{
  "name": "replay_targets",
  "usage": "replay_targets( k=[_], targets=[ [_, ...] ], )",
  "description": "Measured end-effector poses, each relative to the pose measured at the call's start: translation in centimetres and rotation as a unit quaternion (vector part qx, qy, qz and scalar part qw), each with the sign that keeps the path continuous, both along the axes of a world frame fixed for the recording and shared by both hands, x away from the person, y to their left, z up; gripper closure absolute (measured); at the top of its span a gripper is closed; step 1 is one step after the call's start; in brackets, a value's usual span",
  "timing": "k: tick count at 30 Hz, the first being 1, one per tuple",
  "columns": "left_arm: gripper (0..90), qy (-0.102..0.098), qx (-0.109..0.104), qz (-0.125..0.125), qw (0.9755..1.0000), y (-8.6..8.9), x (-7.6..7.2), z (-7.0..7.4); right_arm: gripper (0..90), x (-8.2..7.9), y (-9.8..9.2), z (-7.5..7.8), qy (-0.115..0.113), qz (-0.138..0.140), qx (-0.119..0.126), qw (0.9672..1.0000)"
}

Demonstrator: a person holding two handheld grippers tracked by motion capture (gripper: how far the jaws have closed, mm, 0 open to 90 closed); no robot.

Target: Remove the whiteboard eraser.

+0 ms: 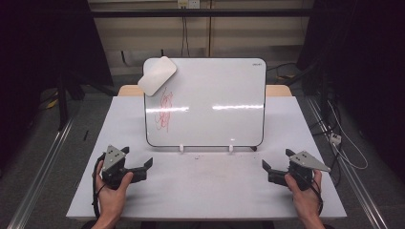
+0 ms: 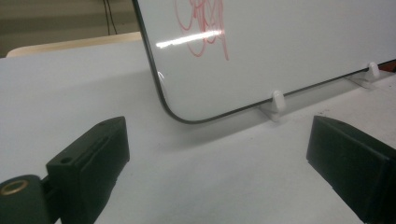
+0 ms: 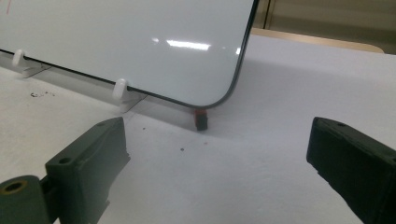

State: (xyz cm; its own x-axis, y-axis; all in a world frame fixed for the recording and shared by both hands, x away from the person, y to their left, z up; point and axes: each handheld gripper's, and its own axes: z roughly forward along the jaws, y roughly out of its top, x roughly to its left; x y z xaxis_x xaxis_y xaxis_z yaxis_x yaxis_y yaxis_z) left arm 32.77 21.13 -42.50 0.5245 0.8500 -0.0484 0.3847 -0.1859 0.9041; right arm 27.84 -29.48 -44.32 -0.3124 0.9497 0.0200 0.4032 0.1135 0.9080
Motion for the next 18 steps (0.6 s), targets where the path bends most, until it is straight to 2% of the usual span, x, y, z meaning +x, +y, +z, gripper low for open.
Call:
replay_targets(
  k=[2, 4, 6, 7, 12, 14, 16, 17, 18],
  targets=[
    [5.7, 0.003, -0.002, -0.003, 1.0, 0.0, 0.1, 0.0, 4.7, 0.0, -0.1, -0.1, 0.001, 0.001, 0.0, 1.0],
    [5.4, 0.003, 0.006, -0.003, 1.0, -0.1, 0.2, -0.1, 4.8, 0.0, -0.1, -0.1, 0.004, 0.002, 0.0, 1.0],
    [5.4, 0.011, 0.013, -0.019, 0.9997, -0.2, 0.3, -0.2, 4.8, 0.0, -0.2, -0.2, 0.004, 0.003, 0.002, 1.0],
    [5.5, 0.014, 0.012, -0.02, 0.9996, -0.3, 0.4, -0.3, 4.8, 0.0, -0.2, -0.1, 0.004, 0.0, 0.008, 1.0],
    [5.6, 0.016, 0.016, -0.023, 0.9995, -0.2, 0.4, -0.2, 4.7, 0.0, 0.0, -0.2, 0.007, 0.005, 0.006, 0.9999],
    [6.2, 0.014, 0.009, -0.018, 0.9997, -0.1, 0.5, -0.1, 4.7, 0.0, 0.1, -0.2, 0.007, 0.008, 0.003, 0.9999],
    [6.8, 0.014, 0.015, -0.02, 0.9996, 0.2, 0.8, 0.2, 4.7, 0.1, 0.2, -0.2, 0.01, 0.01, 0.001, 0.9999],
    [7.9, 0.016, 0.009, -0.025, 0.9995, 0.2, 0.9, 0.3, 4.7, 0.1, 0.3, -0.3, 0.011, 0.012, -0.002, 0.9999],
    [8.5, 0.019, 0.015, -0.03, 0.9993, 0.2, 1.1, 0.4, 4.7, 0.1, 0.3, -0.3, 0.012, 0.013, -0.004, 0.9998]
  ],
)
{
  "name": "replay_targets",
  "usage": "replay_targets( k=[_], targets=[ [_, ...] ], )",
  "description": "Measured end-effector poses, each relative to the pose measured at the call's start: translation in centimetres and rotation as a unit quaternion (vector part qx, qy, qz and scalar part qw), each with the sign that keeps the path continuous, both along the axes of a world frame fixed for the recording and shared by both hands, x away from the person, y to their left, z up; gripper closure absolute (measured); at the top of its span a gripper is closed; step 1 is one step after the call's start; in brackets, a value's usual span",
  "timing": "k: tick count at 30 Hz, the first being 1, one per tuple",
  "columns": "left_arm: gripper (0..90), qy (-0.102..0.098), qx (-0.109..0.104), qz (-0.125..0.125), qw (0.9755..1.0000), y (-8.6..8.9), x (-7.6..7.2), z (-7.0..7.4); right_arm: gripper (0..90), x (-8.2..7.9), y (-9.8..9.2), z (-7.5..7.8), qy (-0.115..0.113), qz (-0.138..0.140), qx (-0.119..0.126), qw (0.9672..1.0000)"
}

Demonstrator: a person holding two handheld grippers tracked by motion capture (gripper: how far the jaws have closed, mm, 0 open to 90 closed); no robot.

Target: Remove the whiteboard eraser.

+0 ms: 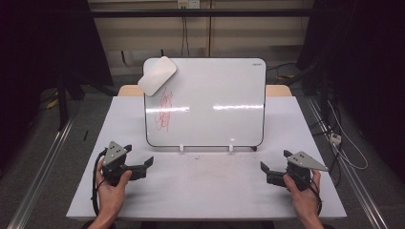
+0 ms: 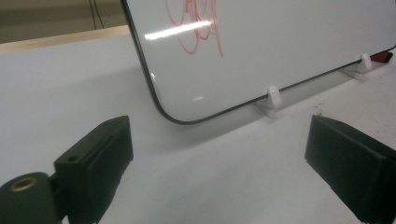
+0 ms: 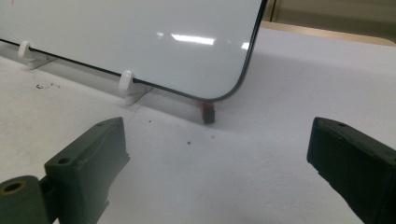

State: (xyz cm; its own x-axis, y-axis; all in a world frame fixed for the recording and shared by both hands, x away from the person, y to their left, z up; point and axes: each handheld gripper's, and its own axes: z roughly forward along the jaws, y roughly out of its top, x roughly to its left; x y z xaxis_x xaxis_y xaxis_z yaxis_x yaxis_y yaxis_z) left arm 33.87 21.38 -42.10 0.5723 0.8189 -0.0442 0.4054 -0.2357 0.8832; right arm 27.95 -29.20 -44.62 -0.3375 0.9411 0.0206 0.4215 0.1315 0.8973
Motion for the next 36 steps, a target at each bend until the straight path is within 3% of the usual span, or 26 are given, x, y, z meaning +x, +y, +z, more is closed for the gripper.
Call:
replay_targets(
  k=[6, 10, 15, 16, 17, 20, 21, 23, 24, 25, 29, 32, 36],
  targets=[
    [8.7, 0.003, -0.014, -0.009, 0.9999, 0.0, 1.0, 0.4, 4.7, 0.1, 0.2, -0.2, 0.006, 0.006, 0.001, 1.0],
    [8.7, 0.001, -0.008, 0.002, 1.0, -0.2, 1.8, 0.9, 4.7, 0.1, 0.3, -0.3, 0.01, 0.007, 0.001, 0.9999],
    [8.6, -0.004, -0.007, -0.007, 0.9999, -0.3, 2.5, 2.0, 4.7, 0.0, 0.4, -0.3, 0.01, 0.009, 0.0, 0.9999],
    [8.4, -0.006, -0.002, -0.008, 1.0, -0.3, 2.7, 2.4, 4.7, 0.0, 0.4, -0.3, 0.009, 0.008, 0.0, 0.9999],
    [7.3, -0.009, 0.015, -0.012, 0.9998, -0.4, 3.0, 3.1, 4.7, 0.0, 0.4, -0.3, 0.009, 0.008, 0.0, 0.9999],
    [6.1, -0.006, 0.011, -0.013, 0.9998, -0.7, 3.4, 3.7, 4.7, 0.1, 0.5, -0.3, 0.011, 0.008, -0.001, 0.9999],
    [6.2, -0.007, -0.004, -0.028, 0.9996, -0.8, 3.9, 4.3, 4.7, 0.1, 0.5, -0.3, 0.011, 0.008, -0.001, 0.9999],
    [6.8, -0.007, -0.009, -0.033, 0.9994, -0.9, 4.1, 4.5, 4.7, 0.1, 0.5, -0.4, 0.011, 0.012, 0.0, 0.9999],
    [6.8, -0.01, -0.012, -0.042, 0.999, -1.0, 4.3, 4.7, 4.7, 0.1, 0.5, -0.4, 0.012, 0.012, 0.001, 0.9999],
    [6.9, -0.02, -0.002, -0.046, 0.9987, -1.2, 4.6, 5.1, 4.7, 0.1, 0.5, -0.4, 0.012, 0.012, 0.001, 0.9999],
    [6.5, -0.036, -0.001, -0.048, 0.9982, -1.5, 5.0, 5.9, 4.7, 0.0, 0.5, -0.4, 0.013, 0.014, 0.002, 0.9998],
    [6.6, -0.059, 0.017, -0.047, 0.997, -2.0, 5.6, 6.9, 4.7, 0.1, 0.5, -0.4, 0.012, 0.013, 0.002, 0.9998],
    [6.9, -0.074, 0.01, -0.04, 0.9964, -2.2, 6.3, 7.5, 4.7, 0.1, 0.5, -0.4, 0.012, 0.014, 0.001, 0.9998]
  ],
)
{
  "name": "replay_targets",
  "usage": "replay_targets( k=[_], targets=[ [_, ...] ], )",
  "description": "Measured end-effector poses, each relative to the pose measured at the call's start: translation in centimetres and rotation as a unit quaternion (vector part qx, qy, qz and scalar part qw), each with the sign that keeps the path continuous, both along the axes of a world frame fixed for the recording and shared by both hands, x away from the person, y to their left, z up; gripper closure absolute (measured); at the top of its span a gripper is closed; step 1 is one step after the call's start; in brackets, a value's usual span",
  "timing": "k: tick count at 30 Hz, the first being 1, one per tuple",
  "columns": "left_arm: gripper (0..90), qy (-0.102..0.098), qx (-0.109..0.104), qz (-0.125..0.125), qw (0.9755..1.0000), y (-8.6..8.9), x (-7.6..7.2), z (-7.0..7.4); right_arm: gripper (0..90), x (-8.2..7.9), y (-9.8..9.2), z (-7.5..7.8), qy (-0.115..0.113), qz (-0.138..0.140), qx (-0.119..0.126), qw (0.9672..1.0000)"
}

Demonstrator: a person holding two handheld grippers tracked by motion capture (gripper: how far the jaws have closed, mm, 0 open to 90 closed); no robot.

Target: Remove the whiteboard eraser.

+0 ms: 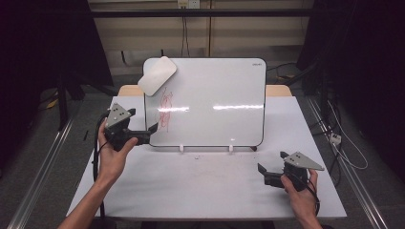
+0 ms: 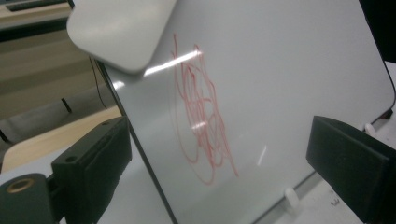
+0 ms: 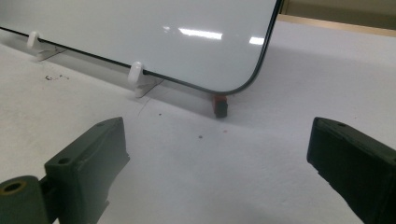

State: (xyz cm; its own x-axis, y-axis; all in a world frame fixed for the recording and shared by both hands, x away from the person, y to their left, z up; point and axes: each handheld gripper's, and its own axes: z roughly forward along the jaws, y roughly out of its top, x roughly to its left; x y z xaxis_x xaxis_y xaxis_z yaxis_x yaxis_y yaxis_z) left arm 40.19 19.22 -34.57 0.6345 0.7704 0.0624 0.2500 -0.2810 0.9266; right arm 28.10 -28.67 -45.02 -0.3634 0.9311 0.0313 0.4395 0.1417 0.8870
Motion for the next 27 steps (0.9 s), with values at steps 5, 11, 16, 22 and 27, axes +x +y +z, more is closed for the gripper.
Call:
replay_targets(
  k=[5, 11, 16, 22, 27],
  targets=[
    [6.6, -0.008, -0.002, 0.013, 0.9999, -0.2, 1.6, 1.4, 4.7, 0.0, 0.0, 0.0, 0.001, -0.001, -0.001, 1.0],
    [8.4, -0.015, 0.016, 0.026, 0.9994, -0.5, 3.0, 2.9, 4.7, 0.1, 0.0, -0.1, 0.001, -0.002, 0.0, 1.0],
    [8.6, -0.023, 0.039, 0.033, 0.9984, -1.2, 4.5, 3.4, 4.7, 0.1, 0.0, -0.1, 0.001, 0.0, -0.001, 1.0],
    [3.9, -0.038, 0.056, 0.019, 0.9975, -1.6, 5.8, 4.0, 4.7, 0.1, 0.1, 0.0, -0.001, 0.001, -0.002, 1.0],
    [8.6, -0.05, 0.084, 0.022, 0.9949, -2.3, 6.9, 4.9, 4.7, 0.0, 0.0, 0.0, 0.0, 0.001, -0.001, 1.0]
  ],
)
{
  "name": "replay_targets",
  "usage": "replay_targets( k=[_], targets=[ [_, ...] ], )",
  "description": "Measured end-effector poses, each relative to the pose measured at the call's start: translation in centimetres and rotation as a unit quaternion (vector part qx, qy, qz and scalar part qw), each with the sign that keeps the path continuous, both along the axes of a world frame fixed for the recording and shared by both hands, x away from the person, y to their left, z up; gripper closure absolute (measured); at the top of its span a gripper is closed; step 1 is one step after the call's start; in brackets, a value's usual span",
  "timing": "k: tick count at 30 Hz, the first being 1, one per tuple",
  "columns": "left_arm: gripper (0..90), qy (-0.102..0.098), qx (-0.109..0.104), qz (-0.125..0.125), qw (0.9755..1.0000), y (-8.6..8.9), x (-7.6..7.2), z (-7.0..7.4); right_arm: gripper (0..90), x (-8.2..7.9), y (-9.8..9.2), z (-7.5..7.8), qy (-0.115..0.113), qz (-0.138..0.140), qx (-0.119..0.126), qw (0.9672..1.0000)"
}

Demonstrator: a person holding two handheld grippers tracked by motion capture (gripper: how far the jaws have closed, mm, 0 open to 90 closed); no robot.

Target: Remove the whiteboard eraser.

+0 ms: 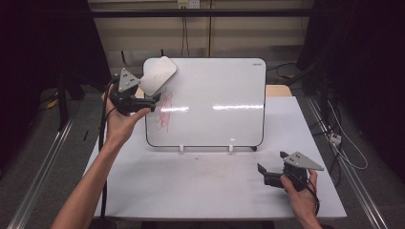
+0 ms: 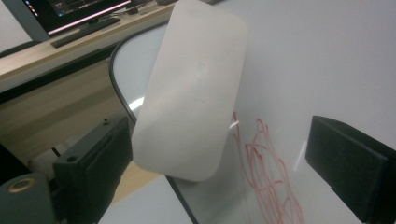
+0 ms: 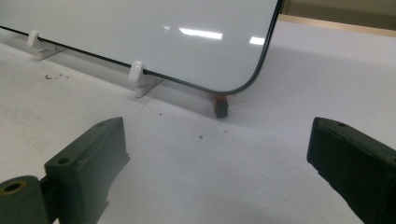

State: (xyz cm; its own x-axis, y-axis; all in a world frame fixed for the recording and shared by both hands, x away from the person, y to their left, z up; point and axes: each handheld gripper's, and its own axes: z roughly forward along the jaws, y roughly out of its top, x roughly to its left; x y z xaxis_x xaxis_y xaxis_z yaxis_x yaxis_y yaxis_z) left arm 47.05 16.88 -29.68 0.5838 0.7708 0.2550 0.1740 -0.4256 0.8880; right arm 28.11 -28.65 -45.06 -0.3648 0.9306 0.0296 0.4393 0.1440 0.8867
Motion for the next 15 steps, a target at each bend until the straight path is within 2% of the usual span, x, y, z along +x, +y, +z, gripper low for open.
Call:
replay_targets(
  k=[4, 6, 7, 8, 11, 13, 15],
  targets=[
    [9.3, -0.003, 0.003, -0.002, 1.0, -0.3, 0.8, 0.3, 4.7, 0.1, -0.1, -0.1, 0.002, 0.0, 0.0, 1.0],
    [9.7, -0.011, 0.013, 0.004, 0.9998, -0.7, 1.3, 0.2, 4.7, 0.1, -0.1, -0.1, 0.002, 0.0, 0.001, 1.0],
    [11.2, -0.007, 0.022, 0.002, 0.9997, -0.8, 1.5, 0.3, 4.7, 0.1, -0.1, -0.1, 0.002, 0.0, 0.001, 1.0],
    [11.2, -0.009, 0.021, 0.004, 0.9997, -1.0, 1.8, 0.2, 4.7, 0.1, -0.1, -0.1, 0.002, 0.0, 0.001, 1.0],
    [15.4, 0.002, 0.028, 0.003, 0.9996, -1.3, 2.4, 0.2, 4.7, 0.1, -0.1, -0.1, 0.003, 0.0, 0.001, 1.0],
    [15.8, 0.002, 0.023, 0.001, 0.9997, -1.5, 2.8, 0.1, 4.7, 0.2, -0.1, -0.1, 0.003, -0.001, 0.0, 1.0],
    [16.8, -0.003, 0.028, 0.006, 0.9996, -1.7, 3.3, -0.1, 4.7, 0.1, 0.0, -0.1, 0.003, 0.0, 0.0, 1.0]
  ],
)
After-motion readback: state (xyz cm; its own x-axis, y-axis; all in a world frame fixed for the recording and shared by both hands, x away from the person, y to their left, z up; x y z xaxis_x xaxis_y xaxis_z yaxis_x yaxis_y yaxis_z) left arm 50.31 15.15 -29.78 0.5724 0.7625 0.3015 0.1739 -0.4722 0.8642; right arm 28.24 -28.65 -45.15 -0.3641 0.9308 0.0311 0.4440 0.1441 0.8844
